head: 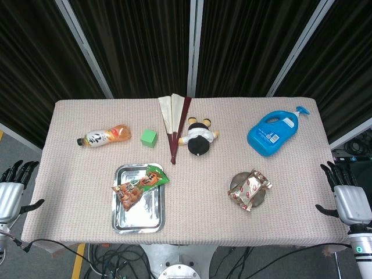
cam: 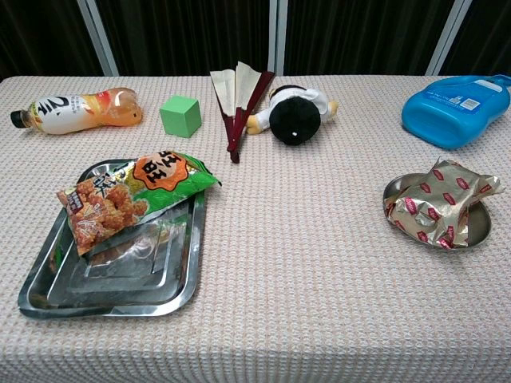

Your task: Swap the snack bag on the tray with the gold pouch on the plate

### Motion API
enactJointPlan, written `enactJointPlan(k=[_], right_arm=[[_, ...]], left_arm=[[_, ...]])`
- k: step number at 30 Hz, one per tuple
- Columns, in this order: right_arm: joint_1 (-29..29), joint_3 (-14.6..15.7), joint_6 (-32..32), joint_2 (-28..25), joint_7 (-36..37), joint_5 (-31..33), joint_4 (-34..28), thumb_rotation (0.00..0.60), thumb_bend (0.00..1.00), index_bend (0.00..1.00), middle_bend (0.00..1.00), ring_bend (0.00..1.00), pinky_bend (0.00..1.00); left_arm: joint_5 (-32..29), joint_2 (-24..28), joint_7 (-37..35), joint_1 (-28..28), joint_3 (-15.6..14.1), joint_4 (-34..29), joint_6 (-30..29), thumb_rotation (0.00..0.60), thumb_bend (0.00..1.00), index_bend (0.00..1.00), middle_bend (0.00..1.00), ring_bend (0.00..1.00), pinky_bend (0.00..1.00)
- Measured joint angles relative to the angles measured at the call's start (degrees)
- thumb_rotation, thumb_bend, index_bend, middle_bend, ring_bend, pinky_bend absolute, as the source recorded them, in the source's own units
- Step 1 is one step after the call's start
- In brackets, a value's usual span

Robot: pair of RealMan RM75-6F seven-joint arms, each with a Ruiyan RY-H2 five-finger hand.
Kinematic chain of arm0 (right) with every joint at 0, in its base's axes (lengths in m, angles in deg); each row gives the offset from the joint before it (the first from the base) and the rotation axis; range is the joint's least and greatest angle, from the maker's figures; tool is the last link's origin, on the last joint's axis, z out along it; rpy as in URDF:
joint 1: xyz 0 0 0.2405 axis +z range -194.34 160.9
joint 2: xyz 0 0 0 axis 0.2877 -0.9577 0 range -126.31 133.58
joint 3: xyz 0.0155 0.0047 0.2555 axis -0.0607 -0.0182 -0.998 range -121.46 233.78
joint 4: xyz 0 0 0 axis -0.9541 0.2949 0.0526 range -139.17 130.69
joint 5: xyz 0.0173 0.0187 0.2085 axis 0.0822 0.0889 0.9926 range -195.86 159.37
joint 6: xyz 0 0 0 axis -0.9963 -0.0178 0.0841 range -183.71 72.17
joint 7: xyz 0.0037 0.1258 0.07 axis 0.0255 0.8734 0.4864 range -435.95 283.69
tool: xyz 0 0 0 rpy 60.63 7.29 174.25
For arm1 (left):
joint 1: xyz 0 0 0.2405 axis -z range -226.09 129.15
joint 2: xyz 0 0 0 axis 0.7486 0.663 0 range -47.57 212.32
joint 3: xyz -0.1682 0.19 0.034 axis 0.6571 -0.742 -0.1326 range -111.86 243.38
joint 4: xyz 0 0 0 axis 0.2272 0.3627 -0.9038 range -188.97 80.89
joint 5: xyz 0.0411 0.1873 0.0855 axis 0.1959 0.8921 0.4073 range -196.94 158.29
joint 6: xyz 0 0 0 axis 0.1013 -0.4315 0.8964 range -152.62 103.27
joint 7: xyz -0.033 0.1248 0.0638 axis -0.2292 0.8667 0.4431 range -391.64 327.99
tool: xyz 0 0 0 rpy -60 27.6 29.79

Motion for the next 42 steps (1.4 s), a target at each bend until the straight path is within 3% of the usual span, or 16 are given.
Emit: enactJointPlan(k=[10, 16, 24, 35, 42], right_arm=[[0.01, -1.92, -1.19, -2.05, 1.92, -1.12, -2.15, 0.600, 0.00, 0.00, 0.00, 0.00, 0.00], [0.94, -3.76, -2.60, -3.09, 1.36, -0.72, -3.07, 0.600, 0.00, 0.00, 0.00, 0.00, 0.00], [2.41, -6.40, -5.27, -5.07, 2.57, 1.30, -3.34, 0.600, 0.00, 0.00, 0.00, 0.00, 0.00], [1.37, -6.62, -5.83, -5.94, 6.58, 0.81, -1.51, 0.600, 0.00, 0.00, 0.00, 0.00, 0.00], [0.93, -6.60, -6.19, -6.07, 8.58, -0.01, -0.04, 0.600, 0.00, 0.00, 0.00, 0.00, 0.00]], left_arm=[[0.81, 0.81, -1.28, 1.26, -0.04, -2.98, 1.40, 0.600, 0.05, 0.11, 0.11, 0.05, 0.19], [3.49, 1.52, -2.94, 4.03, -0.77, -9.46, 5.08, 0.600, 0.04, 0.11, 0.11, 0.05, 0.19], [5.10, -1.24, 5.12, 11.06, 0.00, -19.29, 13.87, 0.600, 0.02, 0.11, 0.11, 0.04, 0.19], [-7.07, -14.00, 19.42, 21.03, 3.86, -19.79, 26.97, 0.600, 0.02, 0.10, 0.08, 0.02, 0.18], [-13.71, -19.24, 26.07, 24.19, 5.08, -15.17, 28.43, 0.600, 0.02, 0.10, 0.07, 0.02, 0.18]])
